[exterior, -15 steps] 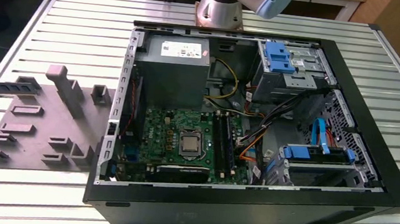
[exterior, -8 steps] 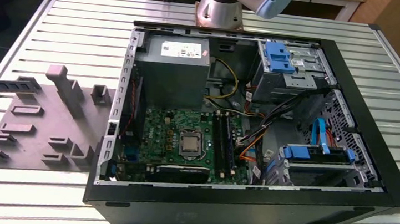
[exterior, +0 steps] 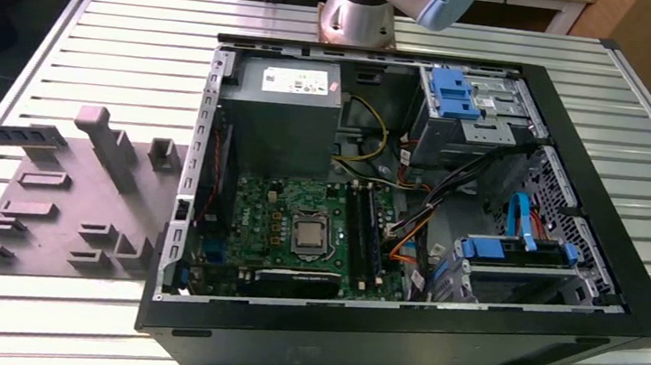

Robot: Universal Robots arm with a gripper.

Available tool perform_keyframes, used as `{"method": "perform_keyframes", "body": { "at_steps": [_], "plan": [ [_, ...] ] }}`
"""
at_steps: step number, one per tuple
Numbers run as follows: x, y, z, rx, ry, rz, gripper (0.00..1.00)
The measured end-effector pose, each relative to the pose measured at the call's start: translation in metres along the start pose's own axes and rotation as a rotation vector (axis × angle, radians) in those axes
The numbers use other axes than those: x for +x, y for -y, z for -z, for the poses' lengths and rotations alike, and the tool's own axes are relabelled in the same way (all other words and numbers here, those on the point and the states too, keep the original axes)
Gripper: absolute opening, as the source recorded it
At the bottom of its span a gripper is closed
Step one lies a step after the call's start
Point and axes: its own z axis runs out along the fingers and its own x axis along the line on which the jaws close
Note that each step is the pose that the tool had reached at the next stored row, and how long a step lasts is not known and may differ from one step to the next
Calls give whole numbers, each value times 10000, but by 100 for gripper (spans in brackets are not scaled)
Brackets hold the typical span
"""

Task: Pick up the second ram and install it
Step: 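Pick up the second ram and move it above second insertion slot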

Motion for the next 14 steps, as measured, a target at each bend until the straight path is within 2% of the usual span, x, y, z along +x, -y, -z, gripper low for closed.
{"method": "perform_keyframes", "body": {
  "at_steps": [14],
  "plan": [
    [-5, 1, 83, 7, 40, 0, 11]
  ]
}}
